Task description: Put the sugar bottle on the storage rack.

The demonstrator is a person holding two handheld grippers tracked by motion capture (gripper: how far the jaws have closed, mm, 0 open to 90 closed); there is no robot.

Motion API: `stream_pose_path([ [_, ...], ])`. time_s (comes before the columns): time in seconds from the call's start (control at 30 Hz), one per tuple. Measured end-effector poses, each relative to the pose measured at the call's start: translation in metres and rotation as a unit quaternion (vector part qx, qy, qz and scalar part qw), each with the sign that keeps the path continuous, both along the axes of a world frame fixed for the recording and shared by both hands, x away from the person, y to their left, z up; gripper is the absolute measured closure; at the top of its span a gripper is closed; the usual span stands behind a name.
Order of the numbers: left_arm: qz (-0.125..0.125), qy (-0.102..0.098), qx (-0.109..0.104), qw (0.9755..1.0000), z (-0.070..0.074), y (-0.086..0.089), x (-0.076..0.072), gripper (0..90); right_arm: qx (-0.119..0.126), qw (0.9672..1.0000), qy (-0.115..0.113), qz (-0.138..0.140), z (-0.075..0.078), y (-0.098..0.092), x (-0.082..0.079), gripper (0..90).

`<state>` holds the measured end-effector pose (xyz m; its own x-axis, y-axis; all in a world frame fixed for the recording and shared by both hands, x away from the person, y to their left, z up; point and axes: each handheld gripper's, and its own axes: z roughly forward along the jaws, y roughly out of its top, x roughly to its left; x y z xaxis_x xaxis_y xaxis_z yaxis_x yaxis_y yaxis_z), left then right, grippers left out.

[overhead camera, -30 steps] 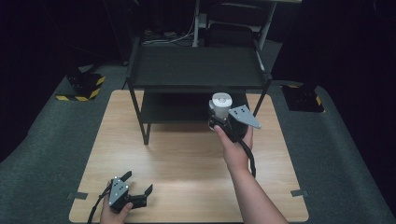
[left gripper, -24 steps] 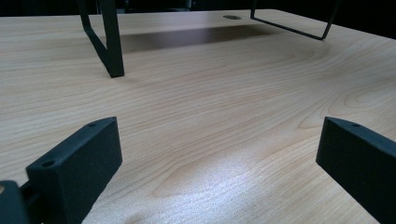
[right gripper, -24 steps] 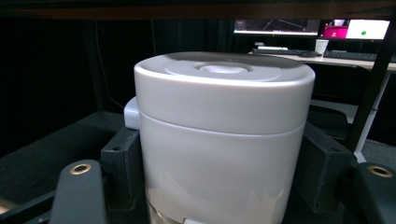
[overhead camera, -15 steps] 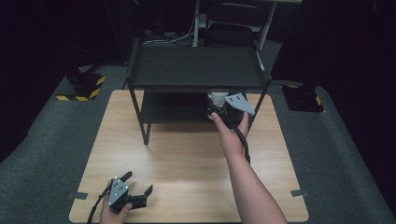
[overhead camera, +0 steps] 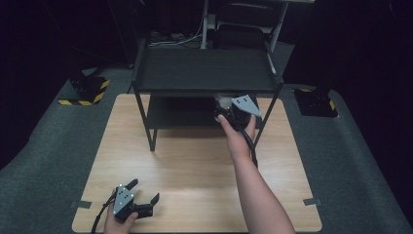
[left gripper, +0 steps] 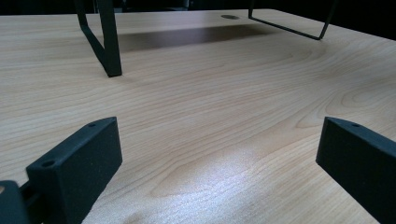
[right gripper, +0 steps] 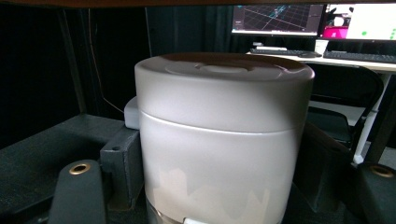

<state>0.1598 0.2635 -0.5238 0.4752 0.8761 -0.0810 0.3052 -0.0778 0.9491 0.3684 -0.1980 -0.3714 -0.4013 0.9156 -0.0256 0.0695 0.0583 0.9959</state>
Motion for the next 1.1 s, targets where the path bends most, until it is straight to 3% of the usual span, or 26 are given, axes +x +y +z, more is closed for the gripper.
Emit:
stream_pose_path([
  [0.33, 0.0, 0.001, 0.0, 1.0, 0.0, 0.0, 0.0, 0.5, 0.002, 1.0, -0.003, 0.004, -0.002, -0.002, 0.0, 28.7],
  [0.43, 0.0, 0.001, 0.0, 1.0, 0.0, 0.0, 0.0, 0.5, -0.001, 1.0, -0.006, -0.003, -0.003, 0.0, 0.0, 23.4],
  [0.5, 0.0, 0.001, 0.0, 1.0, 0.0, 0.0, 0.0, 0.5, -0.001, 1.0, -0.005, -0.007, -0.003, -0.002, 0.0, 11.2],
  [0.57, 0.0, 0.001, 0.0, 1.0, 0.0, 0.0, 0.0, 0.5, 0.001, 1.0, -0.001, -0.002, -0.002, -0.003, 0.0, 7.8],
  [0.63, -0.001, 0.002, 0.0, 1.0, 0.001, 0.0, 0.0, 0.5, -0.017, 0.9997, -0.014, 0.003, -0.006, -0.003, -0.005, 0.0],
  [0.87, 0.0, 0.001, 0.002, 1.0, 0.001, -0.001, 0.0, 0.5, -0.012, 0.9996, -0.018, 0.019, -0.012, -0.01, -0.018, 0.0],
  [1.1, 0.001, 0.001, 0.004, 1.0, 0.001, -0.001, 0.0, 0.5, -0.02, 0.9987, -0.028, 0.038, -0.021, -0.026, -0.042, 0.0],
])
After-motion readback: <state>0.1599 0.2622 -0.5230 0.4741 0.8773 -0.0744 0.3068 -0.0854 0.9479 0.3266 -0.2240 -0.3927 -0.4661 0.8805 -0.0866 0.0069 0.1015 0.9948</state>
